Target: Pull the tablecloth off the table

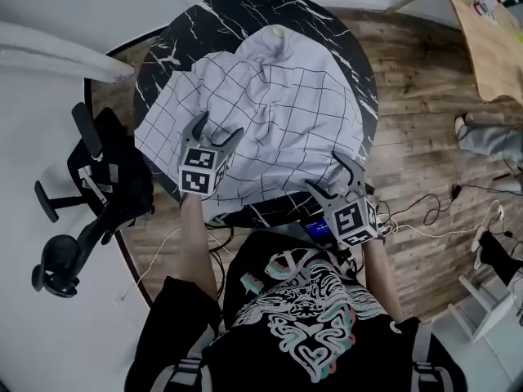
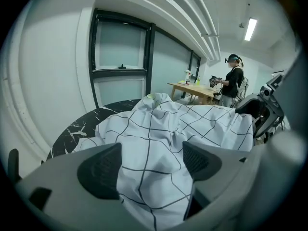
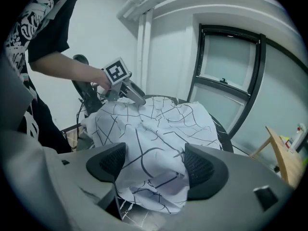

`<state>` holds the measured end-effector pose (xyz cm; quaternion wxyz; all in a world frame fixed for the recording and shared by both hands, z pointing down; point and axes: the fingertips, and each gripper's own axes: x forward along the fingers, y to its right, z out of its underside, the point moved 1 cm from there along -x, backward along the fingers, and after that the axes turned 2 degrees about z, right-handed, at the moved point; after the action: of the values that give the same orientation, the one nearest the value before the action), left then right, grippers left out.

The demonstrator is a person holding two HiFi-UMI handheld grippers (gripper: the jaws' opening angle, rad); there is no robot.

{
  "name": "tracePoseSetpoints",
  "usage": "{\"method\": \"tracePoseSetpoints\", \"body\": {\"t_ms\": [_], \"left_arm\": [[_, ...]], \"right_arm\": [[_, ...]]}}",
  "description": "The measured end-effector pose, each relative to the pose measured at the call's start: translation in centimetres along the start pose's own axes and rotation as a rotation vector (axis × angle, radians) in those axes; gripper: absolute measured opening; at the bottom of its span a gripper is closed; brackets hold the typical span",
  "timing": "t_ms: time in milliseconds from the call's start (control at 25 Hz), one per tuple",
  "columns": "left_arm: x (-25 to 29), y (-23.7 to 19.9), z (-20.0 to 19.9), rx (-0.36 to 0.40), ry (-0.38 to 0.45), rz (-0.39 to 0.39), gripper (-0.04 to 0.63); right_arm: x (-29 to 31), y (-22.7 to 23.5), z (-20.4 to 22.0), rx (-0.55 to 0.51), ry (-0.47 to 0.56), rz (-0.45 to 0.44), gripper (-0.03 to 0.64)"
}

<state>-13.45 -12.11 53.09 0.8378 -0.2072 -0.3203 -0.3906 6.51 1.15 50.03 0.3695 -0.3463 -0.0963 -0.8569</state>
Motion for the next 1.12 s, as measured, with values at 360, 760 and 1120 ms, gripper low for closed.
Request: {"method": "tracePoseSetpoints", "body": {"t_ms": [360, 760, 1120], "left_arm": [[1.7, -1.9, 1.0, 0.006, -0.042, -0.021, 0.445], [3.6, -4.2, 1.6, -0.032, -0.063, -0.062, 0.489], [4.9, -4.5, 2.6, -0.066, -0.092, -0.028, 0.495]], "right_arm": [[1.9, 0.8, 1.6, 0.053, -0.072, -0.008, 0.370], [3.6, 0.9, 2.8, 0.117, -0.116, -0.026, 0.370], [4.9, 0.9, 4.0, 0.182, -0.143, -0.050, 0.373]]}}
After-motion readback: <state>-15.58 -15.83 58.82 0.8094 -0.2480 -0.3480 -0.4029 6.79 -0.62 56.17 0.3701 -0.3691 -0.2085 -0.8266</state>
